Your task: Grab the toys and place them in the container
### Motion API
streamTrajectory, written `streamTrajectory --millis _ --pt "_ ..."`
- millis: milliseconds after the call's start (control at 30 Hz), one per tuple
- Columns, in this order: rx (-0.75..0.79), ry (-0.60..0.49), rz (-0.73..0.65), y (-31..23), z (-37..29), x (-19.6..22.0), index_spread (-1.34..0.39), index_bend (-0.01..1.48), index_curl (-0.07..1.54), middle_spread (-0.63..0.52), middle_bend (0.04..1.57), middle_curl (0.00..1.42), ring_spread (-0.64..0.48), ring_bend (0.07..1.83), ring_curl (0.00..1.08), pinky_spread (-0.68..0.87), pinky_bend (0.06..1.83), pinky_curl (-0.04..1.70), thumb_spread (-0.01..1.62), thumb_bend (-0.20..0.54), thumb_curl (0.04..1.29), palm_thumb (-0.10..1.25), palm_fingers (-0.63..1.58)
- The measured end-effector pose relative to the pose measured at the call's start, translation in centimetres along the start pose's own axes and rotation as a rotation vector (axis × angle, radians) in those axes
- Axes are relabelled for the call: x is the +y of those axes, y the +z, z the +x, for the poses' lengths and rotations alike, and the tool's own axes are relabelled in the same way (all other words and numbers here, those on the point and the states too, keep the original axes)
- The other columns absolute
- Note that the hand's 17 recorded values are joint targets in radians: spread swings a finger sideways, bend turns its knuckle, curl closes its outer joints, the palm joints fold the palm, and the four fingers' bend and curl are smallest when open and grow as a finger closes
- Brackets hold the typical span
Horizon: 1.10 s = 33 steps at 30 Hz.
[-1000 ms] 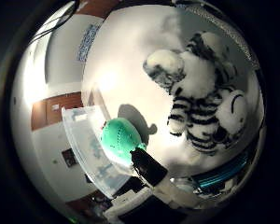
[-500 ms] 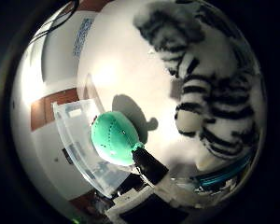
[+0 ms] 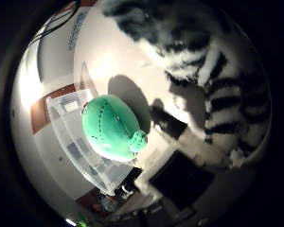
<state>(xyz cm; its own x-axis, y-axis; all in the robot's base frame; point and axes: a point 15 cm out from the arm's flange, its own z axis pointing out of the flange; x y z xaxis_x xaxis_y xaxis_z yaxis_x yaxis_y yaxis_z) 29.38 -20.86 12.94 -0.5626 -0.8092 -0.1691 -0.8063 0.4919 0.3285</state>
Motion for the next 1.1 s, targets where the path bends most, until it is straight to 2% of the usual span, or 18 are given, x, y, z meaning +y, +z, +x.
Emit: streamTrajectory --millis 67,100,167,200,267,400,567,800,1100 --pt "0.008 -0.008 -0.009 0.1 -0.1 0.2 -0.33 0.15 0.24 -0.22 0.56 0.44 -0.24 0.9 0.41 -0.24 0.8 0.33 1.04 -0.012 0.35 0.7 0.96" --pt "0.015 -0.012 -0.012 0.1 0.0 0.2 -0.35 0.17 0.25 -0.25 0.61 0.48 -0.28 0.93 0.43 -0.35 0.84 0.35 1.04 -0.017 0.36 0.71 0.98" --pt "0.028 -0.02 -0.021 0.1 0.1 0.4 -0.42 0.25 0.31 -0.3 0.72 0.56 -0.32 1.0 0.48 -0.46 0.88 0.39 1.03 -0.014 0.37 0.75 1.17" --pt "0.03 -0.023 -0.024 0.1 0.0 0.5 -0.43 0.28 0.34 -0.31 0.76 0.58 -0.33 1.02 0.49 -0.48 0.91 0.4 1.02 -0.012 0.38 0.77 1.17" --pt "0.031 -0.026 -0.025 0.1 -0.1 0.5 -0.47 0.44 0.43 -0.32 0.86 0.65 -0.32 1.09 0.53 -0.46 1.03 0.46 1.01 -0.004 0.41 0.83 1.25" --pt "0.034 -0.033 -0.007 -0.4 -0.3 0.3 -0.46 0.76 0.65 -0.3 1.03 0.79 -0.29 1.24 0.63 -0.36 1.24 0.6 0.99 -0.003 0.46 0.96 1.15" --pt "0.028 -0.056 0.032 -1.7 -0.5 0.2 -0.39 0.97 0.84 -0.27 1.18 0.91 -0.28 1.32 0.73 -0.26 1.37 0.74 0.94 -0.008 0.57 1.07 1.04" --pt "0.034 -0.075 0.153 -6.8 -0.4 1.1 -0.34 1.02 0.94 -0.21 1.27 0.95 -0.28 1.36 0.82 -0.2 1.4 0.86 0.8 -0.014 0.68 1.1 0.97" --pt "0.03 -0.174 0.316 -16.3 -3.8 6.1 -0.32 1.04 1.0 -0.19 1.32 0.95 -0.28 1.35 0.88 -0.19 1.35 0.98 0.7 -0.02 0.78 1.08 0.95"
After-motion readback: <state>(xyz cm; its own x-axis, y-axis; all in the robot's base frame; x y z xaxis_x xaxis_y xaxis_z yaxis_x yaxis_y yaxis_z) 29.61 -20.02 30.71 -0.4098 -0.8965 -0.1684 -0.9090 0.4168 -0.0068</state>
